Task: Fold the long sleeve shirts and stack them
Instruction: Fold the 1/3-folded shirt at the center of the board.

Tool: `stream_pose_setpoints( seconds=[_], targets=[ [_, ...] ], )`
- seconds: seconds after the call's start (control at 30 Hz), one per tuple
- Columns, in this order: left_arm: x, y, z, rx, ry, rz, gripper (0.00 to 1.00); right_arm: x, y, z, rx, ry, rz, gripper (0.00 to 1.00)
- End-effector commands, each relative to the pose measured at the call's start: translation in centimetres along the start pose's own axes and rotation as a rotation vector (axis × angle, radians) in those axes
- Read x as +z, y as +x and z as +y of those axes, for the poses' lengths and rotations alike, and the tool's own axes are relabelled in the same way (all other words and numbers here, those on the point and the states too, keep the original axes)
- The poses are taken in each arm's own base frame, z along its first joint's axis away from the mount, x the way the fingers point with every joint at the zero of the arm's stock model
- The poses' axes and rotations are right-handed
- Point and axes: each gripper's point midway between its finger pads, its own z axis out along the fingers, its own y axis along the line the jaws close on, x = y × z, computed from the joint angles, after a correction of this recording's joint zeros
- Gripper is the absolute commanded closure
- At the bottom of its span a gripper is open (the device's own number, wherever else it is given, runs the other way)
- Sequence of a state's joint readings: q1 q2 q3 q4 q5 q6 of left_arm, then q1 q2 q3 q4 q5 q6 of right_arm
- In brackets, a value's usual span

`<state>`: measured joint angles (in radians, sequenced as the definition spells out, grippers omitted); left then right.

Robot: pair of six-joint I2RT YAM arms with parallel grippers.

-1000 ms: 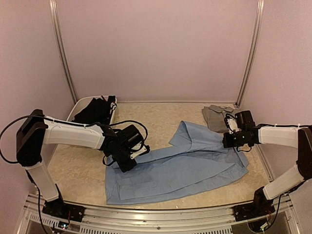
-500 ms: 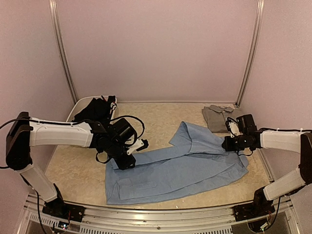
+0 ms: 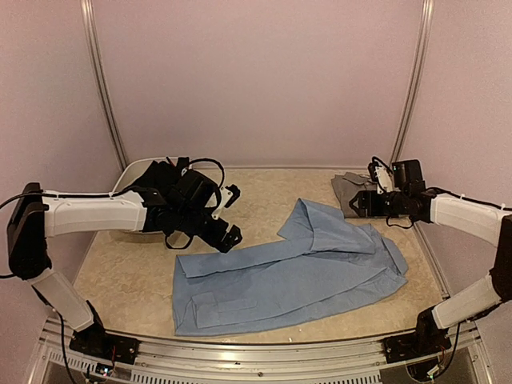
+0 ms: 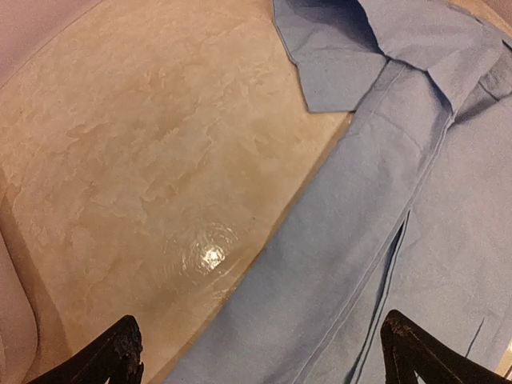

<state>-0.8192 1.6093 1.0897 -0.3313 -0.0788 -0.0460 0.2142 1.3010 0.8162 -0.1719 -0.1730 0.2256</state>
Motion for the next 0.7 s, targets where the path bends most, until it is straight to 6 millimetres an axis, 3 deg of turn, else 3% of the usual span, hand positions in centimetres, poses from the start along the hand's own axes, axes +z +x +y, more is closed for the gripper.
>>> stream_pose_setpoints(
  seconds=[0.0, 0.23, 0.43, 0.57, 0.67],
  targets=[
    [-0.8, -6.2, 0.5, -0.131, 0.013, -0.173, 0.01, 3.3, -2.1, 2.7, -0.111, -0.096, 0.029, 0.21],
    [0.0, -6.5, -0.6, -0.218, 0.174, -0.173, 0.01, 8.0, -2.0, 6.9, -0.232, -0.216, 0.156, 0.2],
    [0.3, -7.2, 3.5, -0.336, 0.112, -0.203, 0.01, 11.1, -1.2, 8.0, -0.299, -0.136, 0.201, 0.25],
    [-1.6, -11.6, 4.9, -0.333, 0.059, -0.352, 0.01, 12.6, -4.4, 9.3, -0.268, -0.145, 0.081, 0.24],
    [-0.6, -12.7, 5.7, -0.333, 0.001, -0.361, 0.01, 15.4, -7.3, 9.9, -0.269, -0.127, 0.043, 0.25]
  ],
)
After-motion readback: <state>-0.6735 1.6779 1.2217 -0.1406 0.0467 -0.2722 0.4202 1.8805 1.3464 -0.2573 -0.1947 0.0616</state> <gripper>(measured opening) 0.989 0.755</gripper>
